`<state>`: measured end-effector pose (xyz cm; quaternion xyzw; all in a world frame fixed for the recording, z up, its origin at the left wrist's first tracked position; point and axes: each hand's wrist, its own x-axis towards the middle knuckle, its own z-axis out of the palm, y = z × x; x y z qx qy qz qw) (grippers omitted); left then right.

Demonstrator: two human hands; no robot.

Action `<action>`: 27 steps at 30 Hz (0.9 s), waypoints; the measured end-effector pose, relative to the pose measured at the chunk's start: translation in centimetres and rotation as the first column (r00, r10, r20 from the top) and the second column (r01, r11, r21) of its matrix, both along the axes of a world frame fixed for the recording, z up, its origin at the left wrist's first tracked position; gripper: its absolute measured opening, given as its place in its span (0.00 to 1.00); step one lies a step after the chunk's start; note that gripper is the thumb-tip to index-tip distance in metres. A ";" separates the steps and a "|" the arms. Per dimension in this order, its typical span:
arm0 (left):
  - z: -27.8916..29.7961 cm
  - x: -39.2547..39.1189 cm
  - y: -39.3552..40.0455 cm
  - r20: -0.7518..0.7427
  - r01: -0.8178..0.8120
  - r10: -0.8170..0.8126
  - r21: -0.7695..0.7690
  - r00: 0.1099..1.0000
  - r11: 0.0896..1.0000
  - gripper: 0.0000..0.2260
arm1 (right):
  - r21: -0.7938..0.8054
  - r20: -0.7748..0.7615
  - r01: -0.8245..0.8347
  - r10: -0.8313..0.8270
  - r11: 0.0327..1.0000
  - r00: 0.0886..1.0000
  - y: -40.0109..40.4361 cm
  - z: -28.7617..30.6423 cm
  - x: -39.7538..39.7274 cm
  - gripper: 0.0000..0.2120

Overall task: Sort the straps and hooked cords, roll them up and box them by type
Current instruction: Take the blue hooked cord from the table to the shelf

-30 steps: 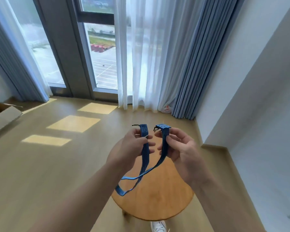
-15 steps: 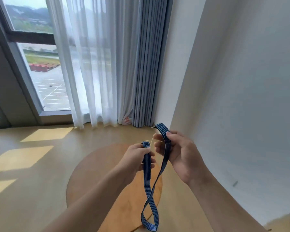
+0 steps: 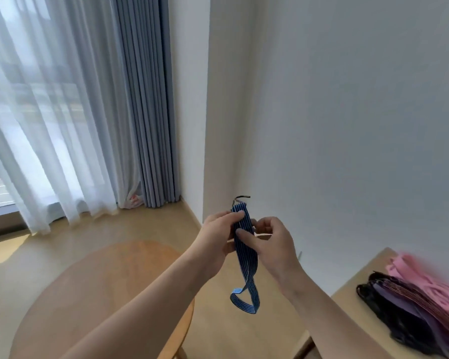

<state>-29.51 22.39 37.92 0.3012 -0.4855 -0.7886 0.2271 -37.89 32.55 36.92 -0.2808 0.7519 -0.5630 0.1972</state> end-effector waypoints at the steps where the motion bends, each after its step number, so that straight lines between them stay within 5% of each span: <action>1: 0.3 -1.0 0.5 -0.005 -0.006 0.006 0.025 1.000 1.000 0.11 | 0.038 -0.027 0.004 -0.003 0.999 1.000 0.6 -0.5 -0.8 0.22; 4: 1.2 -3.5 1.5 -0.042 -0.005 0.011 0.130 0.999 0.991 0.14 | 0.103 0.069 -0.095 0.088 0.990 0.994 2.6 -2.2 -2.9 0.28; 8: 2.0 -6.0 1.0 -0.109 -0.089 0.115 0.223 0.987 0.971 0.13 | 0.183 0.181 -0.294 0.262 0.938 0.948 6.3 -4.3 -5.1 0.18; 11: 1.3 -7.7 -0.9 -0.079 -0.199 0.226 0.259 0.971 0.945 0.12 | 0.241 0.158 -0.252 0.218 0.937 0.963 8.7 -6.2 -6.6 0.14; 13: 0.1 -8.3 -1.7 0.084 -0.200 0.188 0.169 0.978 0.965 0.13 | 0.256 0.090 -0.135 0.115 0.957 0.989 9.7 -6.8 -7.8 0.06; 15: -1.7 -8.3 -1.5 0.402 0.012 0.018 -0.072 0.916 0.997 0.13 | 0.204 0.000 -0.009 0.009 0.979 1.000 10.3 -6.5 -9.0 0.04; 17: -3.3 -8.5 -0.2 0.606 0.277 -0.067 -0.260 0.793 0.925 0.12 | 0.135 -0.066 0.044 -0.035 0.990 0.997 10.7 -5.2 -10.1 0.05; 20: -4.9 -9.5 2.3 0.530 0.549 -0.302 -0.404 0.792 0.732 0.24 | 0.115 -0.119 -0.004 0.018 0.993 0.993 10.9 -3.0 -11.3 0.06; 23: -5.5 -11.3 5.8 0.420 0.777 -0.654 -0.374 0.629 0.507 0.44 | 0.110 -0.126 -0.052 0.066 0.993 0.990 11.4 -1.2 -12.2 0.07; 27: -5.9 -14.0 9.9 0.273 0.824 -0.793 -0.352 0.544 0.444 0.36 | -0.068 0.080 -0.019 0.025 0.997 0.996 13.2 0.8 -13.8 0.11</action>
